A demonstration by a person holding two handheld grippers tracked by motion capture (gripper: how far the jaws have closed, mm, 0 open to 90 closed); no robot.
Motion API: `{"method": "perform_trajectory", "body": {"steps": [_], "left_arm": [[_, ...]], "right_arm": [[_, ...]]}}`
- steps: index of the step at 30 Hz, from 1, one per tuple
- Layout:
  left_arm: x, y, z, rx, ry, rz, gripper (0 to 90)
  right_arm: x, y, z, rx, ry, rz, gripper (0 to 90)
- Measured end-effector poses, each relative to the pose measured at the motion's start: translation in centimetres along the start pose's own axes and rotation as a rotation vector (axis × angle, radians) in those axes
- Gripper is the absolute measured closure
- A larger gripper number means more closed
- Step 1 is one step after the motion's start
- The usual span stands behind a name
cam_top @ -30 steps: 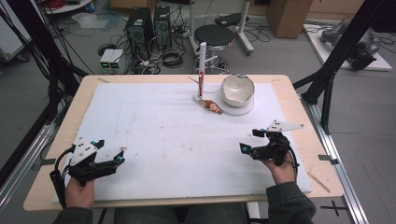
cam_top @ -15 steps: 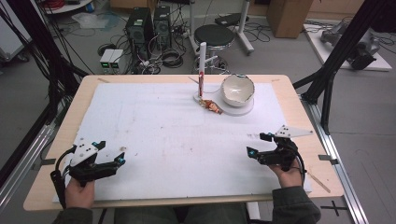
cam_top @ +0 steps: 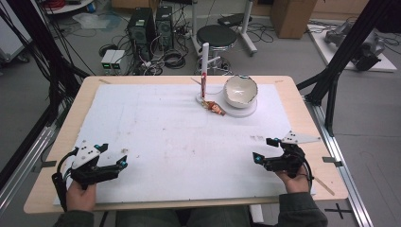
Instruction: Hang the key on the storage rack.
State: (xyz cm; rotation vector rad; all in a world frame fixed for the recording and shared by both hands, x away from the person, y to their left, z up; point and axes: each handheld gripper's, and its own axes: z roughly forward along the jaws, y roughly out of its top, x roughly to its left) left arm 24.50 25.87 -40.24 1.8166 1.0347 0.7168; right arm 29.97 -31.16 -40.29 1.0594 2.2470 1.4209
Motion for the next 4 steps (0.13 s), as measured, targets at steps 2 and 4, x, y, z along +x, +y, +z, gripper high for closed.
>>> {"method": "perform_trajectory", "body": {"steps": [2,4], "left_arm": [[0.01,0.00,0.02,0.003,-0.002,0.003,20.7],[0.02,0.01,0.05,0.004,-0.003,0.002,20.7]], "right_arm": [[-0.03,-0.01,-0.06,-0.004,0.001,-0.003,11.9],[-0.04,0.00,-0.04,-0.009,-0.001,-0.003,11.9]]}}
